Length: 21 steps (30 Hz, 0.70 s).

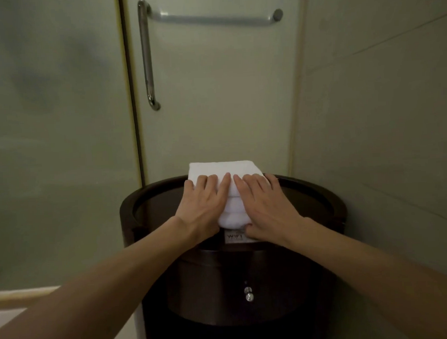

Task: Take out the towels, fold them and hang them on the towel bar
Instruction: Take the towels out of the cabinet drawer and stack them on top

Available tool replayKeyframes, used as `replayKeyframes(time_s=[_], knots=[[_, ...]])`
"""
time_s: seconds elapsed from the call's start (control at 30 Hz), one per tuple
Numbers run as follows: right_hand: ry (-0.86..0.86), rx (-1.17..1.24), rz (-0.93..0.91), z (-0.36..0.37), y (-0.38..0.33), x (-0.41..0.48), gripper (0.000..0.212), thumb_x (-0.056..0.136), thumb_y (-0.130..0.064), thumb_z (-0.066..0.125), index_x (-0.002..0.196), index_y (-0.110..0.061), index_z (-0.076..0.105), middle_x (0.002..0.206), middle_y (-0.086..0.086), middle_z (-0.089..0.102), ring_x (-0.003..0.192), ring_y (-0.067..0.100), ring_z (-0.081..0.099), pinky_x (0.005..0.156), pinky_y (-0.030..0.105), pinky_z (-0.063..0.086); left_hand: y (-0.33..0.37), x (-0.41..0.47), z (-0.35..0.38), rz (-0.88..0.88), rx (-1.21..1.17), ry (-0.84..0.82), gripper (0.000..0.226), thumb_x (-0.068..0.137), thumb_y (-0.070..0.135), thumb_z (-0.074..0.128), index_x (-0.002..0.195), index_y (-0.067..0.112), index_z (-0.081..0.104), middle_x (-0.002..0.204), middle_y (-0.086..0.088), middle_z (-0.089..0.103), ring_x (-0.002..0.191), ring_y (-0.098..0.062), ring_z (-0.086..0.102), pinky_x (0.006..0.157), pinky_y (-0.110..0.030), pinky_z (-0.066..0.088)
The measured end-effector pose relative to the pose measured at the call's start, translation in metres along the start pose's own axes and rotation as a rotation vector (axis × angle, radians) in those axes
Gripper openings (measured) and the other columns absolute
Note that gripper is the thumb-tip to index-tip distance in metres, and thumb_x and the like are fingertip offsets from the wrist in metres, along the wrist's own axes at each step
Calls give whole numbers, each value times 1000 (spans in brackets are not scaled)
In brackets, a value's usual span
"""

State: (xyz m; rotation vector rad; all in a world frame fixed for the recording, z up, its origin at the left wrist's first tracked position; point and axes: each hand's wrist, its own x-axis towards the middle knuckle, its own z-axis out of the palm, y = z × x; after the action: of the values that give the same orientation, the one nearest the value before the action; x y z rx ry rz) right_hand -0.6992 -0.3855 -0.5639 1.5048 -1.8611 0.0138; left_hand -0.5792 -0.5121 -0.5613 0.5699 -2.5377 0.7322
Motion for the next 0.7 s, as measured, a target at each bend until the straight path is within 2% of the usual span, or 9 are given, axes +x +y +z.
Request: replayKeyframes(time_s=[0.1, 0.2, 0.3, 0.4, 0.47, 0.6, 0.7], knots=[[4, -75, 9, 2, 4, 4, 106, 62, -49, 73, 144, 1, 28, 139, 25, 40, 130, 39, 39, 110, 57, 22, -6, 7, 0, -17, -69, 11, 102, 68, 46, 63, 148, 11, 10, 135, -12, 38, 116, -33, 39, 89, -45, 37], [-41, -118, 12, 3, 7, 14, 104, 70, -40, 70, 147, 2, 16, 142, 26, 34, 134, 40, 31, 114, 57, 12, -13, 17, -6, 12, -119, 21, 105, 65, 48, 67, 147, 12, 13, 137, -9, 38, 119, -30, 38, 93, -43, 38], [-39, -57, 57, 7, 6, 20, 92, 74, -30, 67, 147, 2, 20, 126, 19, 49, 117, 33, 47, 112, 50, 24, -16, 18, -8, 56, -88, 39, 108, 61, 50, 68, 146, 12, 13, 140, -8, 34, 123, -28, 34, 98, -43, 33], [1, 29, 77, 12, 3, 22, 77, 76, -28, 65, 140, 3, 35, 116, 18, 57, 103, 32, 54, 99, 44, 40, -11, 12, -1, 63, 35, 24, 118, 61, 54, 66, 145, 10, -4, 149, -15, 16, 136, -33, 18, 107, -51, 19], [33, 57, 79, 11, 4, 24, 73, 74, -29, 66, 135, 4, 42, 111, 19, 59, 96, 33, 57, 90, 43, 45, -7, 13, 4, 16, 56, 30, 115, 70, 57, 61, 142, 9, -15, 151, -18, 9, 139, -36, 11, 109, -55, 15], [27, 68, 67, 5, 9, 31, 73, 75, -34, 65, 134, 2, 44, 111, 19, 59, 95, 33, 57, 88, 42, 45, -5, 24, 5, -45, 10, 54, 101, 78, 49, 58, 146, 8, -4, 139, -15, 30, 125, -34, 32, 96, -50, 32], [5, 79, 59, -4, 14, 39, 79, 75, -39, 66, 138, -1, 38, 120, 17, 56, 103, 31, 54, 93, 41, 42, -13, 34, -4, -34, -49, 23, 97, 77, 51, 60, 147, 11, 7, 138, -13, 34, 123, -33, 35, 93, -47, 36]])
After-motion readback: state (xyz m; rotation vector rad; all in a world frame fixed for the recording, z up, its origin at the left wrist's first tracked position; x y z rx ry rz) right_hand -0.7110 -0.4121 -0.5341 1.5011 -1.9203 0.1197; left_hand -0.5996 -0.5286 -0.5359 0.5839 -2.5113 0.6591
